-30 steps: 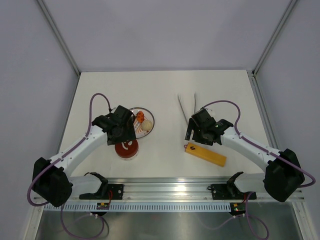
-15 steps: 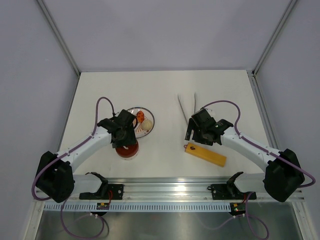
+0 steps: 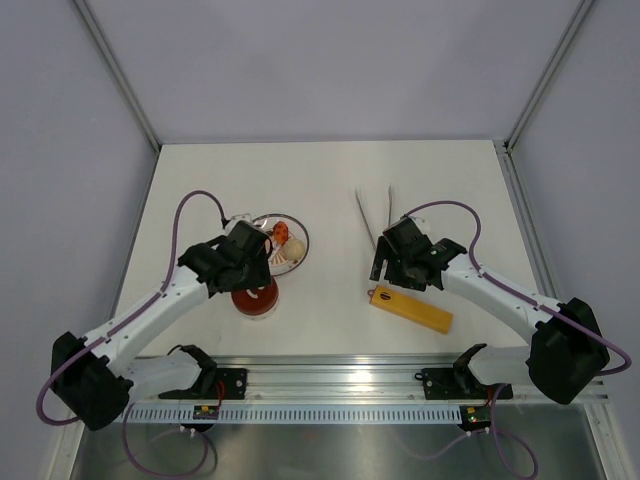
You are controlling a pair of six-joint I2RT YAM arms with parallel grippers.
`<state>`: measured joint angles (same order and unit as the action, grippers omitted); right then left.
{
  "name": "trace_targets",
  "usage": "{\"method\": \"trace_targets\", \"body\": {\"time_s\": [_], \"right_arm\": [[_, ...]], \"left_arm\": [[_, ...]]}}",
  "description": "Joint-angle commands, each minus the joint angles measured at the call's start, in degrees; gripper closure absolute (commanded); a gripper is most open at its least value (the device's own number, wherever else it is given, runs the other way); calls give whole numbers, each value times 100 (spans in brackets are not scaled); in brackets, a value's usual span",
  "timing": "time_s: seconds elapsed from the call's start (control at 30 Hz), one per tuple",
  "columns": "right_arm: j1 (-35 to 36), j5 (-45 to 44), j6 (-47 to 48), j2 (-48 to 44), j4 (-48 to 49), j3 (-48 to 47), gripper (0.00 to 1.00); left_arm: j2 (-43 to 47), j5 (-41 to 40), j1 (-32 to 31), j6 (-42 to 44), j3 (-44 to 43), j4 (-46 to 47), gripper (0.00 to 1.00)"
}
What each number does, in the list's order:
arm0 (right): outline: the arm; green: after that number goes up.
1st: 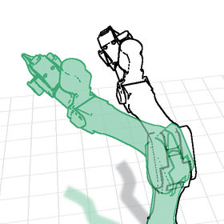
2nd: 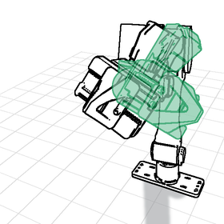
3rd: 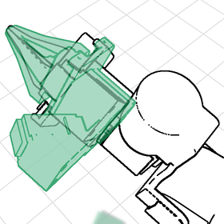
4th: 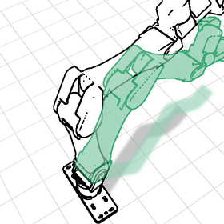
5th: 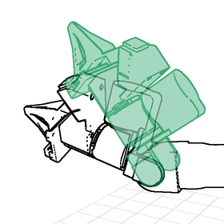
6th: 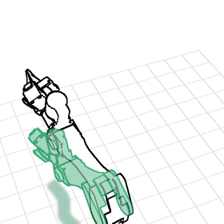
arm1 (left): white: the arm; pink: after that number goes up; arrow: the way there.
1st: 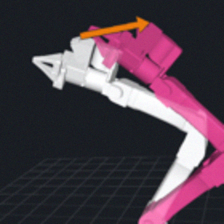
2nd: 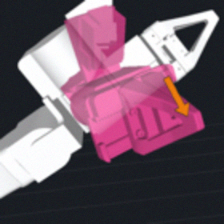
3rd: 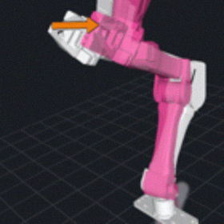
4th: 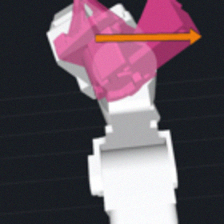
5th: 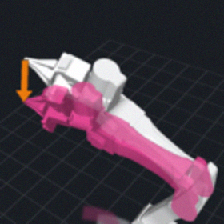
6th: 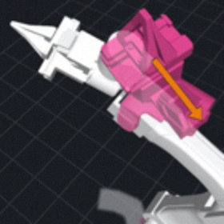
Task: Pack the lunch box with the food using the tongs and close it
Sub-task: Close the box lid on the packing box, then adjust the box lid on the packing box.
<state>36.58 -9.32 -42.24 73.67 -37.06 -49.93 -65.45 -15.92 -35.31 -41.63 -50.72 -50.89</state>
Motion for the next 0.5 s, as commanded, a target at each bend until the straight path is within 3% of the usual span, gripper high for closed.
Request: {"method": "trace_targets", "body": {"time_s": [0.0,0.13,0.3,0.47], "right_arm": [[-19,53,40,-63,146,-148,13],[-19,88,40,-37,173,-166,14],[-19,62,66,-72,111,-192,14],[-19,36,67,-125,76,-166,13]], "left_arm": [[419,-403,-108,23,-535,-51,41],[244,-333,-230,14,-562,-52,51],[85,-253,-231,-47,-290,194,74],[-125,-394,-152,-276,26,211,79]]}}
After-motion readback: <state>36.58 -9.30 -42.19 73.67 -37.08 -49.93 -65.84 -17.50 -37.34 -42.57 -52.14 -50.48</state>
